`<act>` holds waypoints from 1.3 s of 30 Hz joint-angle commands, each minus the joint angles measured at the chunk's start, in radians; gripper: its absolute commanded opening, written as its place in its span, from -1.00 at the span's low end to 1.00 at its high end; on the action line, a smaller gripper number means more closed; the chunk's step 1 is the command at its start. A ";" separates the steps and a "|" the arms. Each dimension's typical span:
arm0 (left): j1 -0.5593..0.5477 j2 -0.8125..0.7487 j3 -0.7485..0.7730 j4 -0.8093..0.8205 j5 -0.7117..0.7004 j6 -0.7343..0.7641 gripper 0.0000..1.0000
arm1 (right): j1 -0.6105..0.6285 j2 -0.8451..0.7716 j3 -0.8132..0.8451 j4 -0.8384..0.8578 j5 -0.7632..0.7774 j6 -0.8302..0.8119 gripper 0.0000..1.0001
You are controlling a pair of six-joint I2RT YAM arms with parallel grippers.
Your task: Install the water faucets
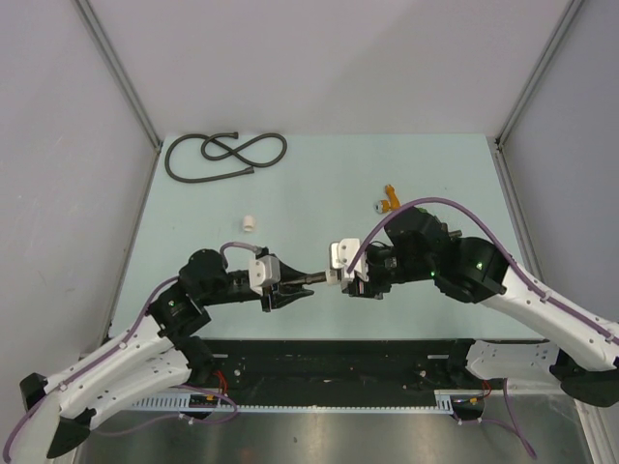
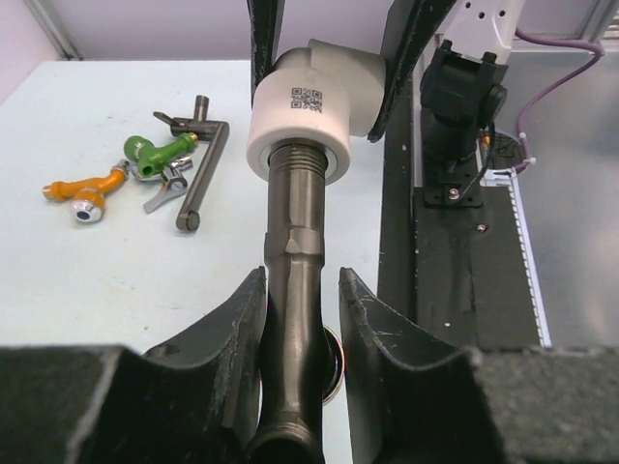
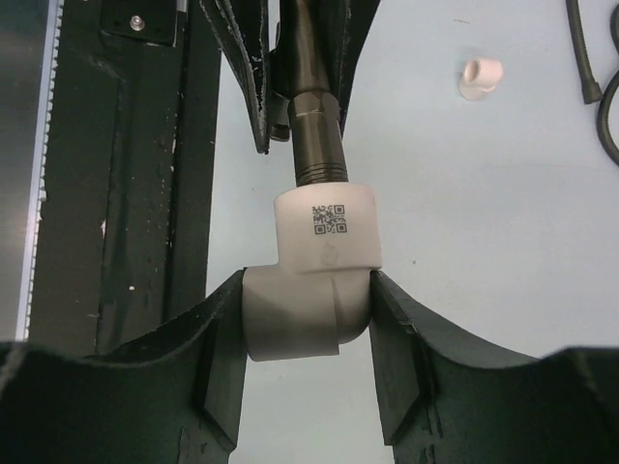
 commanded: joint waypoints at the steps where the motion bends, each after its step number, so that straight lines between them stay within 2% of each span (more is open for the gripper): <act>1: -0.049 -0.029 0.054 0.164 -0.051 0.207 -1.00 | -0.026 0.031 0.040 0.149 -0.165 0.110 -1.00; 10: -0.161 -0.047 0.012 0.167 -0.182 0.437 -1.00 | -0.098 0.048 0.046 0.147 -0.287 0.189 -1.00; 19: -0.316 -0.021 0.015 0.158 -0.416 0.626 -1.00 | -0.169 0.073 0.046 0.140 -0.411 0.267 -1.00; 24: -0.411 0.008 0.023 0.178 -0.582 0.717 -1.00 | -0.186 0.091 0.046 0.136 -0.423 0.317 -1.00; 31: -0.547 0.048 -0.014 0.292 -0.803 0.858 -1.00 | -0.225 0.105 0.046 0.153 -0.472 0.393 -1.00; 34: -0.595 0.060 -0.045 0.354 -0.844 0.893 -1.00 | -0.239 0.108 0.046 0.164 -0.483 0.414 -1.00; 39: -0.609 0.065 -0.081 0.403 -0.876 0.899 -1.00 | -0.262 0.109 0.046 0.161 -0.488 0.442 -1.00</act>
